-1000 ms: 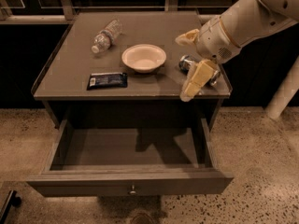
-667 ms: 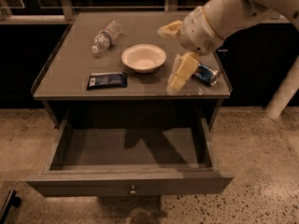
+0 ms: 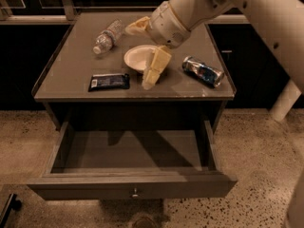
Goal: Place rxbar blueberry into top drawer
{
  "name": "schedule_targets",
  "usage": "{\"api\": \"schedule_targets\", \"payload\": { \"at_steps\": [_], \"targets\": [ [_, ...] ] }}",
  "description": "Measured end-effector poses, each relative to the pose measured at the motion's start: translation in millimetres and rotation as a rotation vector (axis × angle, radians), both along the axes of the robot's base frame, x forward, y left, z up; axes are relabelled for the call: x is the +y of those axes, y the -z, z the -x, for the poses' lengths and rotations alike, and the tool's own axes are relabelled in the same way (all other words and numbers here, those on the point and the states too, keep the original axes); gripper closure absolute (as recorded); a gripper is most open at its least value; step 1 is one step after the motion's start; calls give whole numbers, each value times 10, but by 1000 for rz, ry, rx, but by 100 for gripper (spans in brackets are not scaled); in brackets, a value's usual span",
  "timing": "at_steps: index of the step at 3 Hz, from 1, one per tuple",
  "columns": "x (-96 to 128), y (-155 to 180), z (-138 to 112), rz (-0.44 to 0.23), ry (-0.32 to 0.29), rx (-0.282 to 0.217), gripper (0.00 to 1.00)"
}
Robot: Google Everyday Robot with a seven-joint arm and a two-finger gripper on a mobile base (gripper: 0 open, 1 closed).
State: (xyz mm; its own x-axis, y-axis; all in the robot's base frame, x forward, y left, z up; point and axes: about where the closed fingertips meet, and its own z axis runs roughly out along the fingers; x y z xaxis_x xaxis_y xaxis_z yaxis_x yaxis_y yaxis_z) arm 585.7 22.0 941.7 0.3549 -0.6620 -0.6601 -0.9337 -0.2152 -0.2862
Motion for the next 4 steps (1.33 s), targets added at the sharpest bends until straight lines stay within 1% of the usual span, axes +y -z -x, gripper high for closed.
{"api": "schedule_targets", "payload": {
  "at_steps": [1, 2, 3, 4],
  "targets": [
    [324, 151, -96, -43, -90, 39, 0],
    [736, 497, -229, -13, -185, 35, 0],
    [742, 503, -231, -11, -186, 34, 0],
    [642, 596, -321, -1, -147, 64, 0]
  ]
}}
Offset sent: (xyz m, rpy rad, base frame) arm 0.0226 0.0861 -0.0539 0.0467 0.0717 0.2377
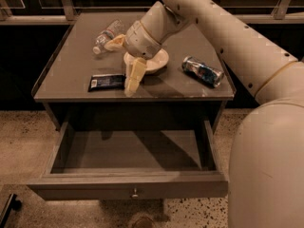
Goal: Place rxbar blueberry into top drawer
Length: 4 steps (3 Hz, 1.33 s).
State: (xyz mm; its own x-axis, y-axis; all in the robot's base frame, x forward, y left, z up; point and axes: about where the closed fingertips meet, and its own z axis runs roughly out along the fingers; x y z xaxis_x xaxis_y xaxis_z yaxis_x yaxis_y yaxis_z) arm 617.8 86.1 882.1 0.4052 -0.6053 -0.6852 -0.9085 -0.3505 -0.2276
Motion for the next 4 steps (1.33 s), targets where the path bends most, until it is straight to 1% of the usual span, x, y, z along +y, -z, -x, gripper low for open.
{"api": "schedule_targets", "payload": {
  "at_steps": [1, 2, 3, 4],
  "targets": [
    [-51, 92, -132, 28, 25, 31, 0],
    [-49, 195, -219, 51, 42, 64, 0],
    [25, 276, -254, 74, 47, 83, 0],
    [138, 384, -255, 77, 40, 108, 0]
  ]
}}
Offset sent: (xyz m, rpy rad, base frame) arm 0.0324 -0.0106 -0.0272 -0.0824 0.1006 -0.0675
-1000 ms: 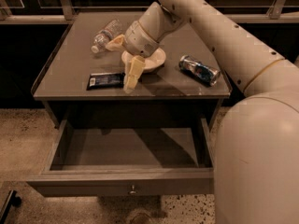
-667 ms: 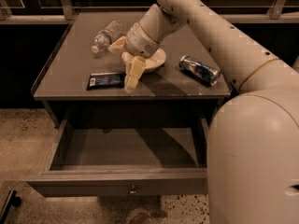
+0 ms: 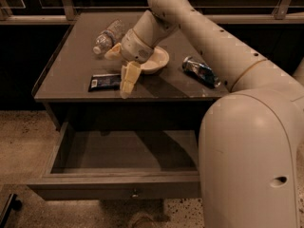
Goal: Place rxbar blueberry into top drawer
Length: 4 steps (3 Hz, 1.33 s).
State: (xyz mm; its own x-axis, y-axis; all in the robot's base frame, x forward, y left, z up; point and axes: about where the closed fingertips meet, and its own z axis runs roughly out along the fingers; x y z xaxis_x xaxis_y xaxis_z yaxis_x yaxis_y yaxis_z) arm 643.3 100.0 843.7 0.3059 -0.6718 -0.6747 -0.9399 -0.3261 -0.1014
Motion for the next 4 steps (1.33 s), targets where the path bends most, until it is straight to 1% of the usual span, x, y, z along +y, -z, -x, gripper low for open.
{"api": "schedule_targets", "payload": {
  "at_steps": [1, 2, 3, 4],
  "targets": [
    [84, 114, 13, 9, -3, 27, 0],
    [112, 200, 15, 39, 7, 35, 0],
    [113, 202, 15, 39, 7, 35, 18],
    [113, 202, 15, 39, 7, 35, 41]
  ]
}}
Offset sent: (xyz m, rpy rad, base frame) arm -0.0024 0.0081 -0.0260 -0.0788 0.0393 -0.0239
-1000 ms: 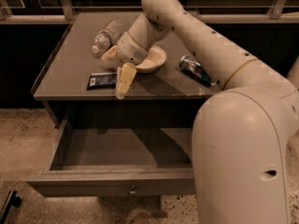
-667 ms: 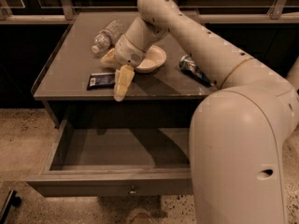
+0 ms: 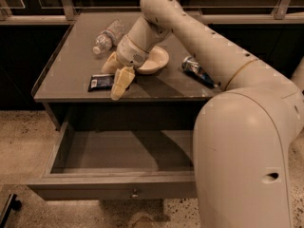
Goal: Place rxbar blueberry into top drawer
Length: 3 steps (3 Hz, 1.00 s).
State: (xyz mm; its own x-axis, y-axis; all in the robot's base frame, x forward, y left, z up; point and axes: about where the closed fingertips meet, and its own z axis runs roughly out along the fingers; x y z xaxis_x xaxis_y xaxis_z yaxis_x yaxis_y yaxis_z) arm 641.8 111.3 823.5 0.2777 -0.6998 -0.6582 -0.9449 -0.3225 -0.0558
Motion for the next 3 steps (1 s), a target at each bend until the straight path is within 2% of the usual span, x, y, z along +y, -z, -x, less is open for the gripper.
{"api": "schedule_targets", "payload": {
  "at_steps": [2, 3],
  "targets": [
    [0, 0, 0, 0, 0, 0, 87],
    [0, -38, 0, 0, 0, 0, 100]
  ]
}}
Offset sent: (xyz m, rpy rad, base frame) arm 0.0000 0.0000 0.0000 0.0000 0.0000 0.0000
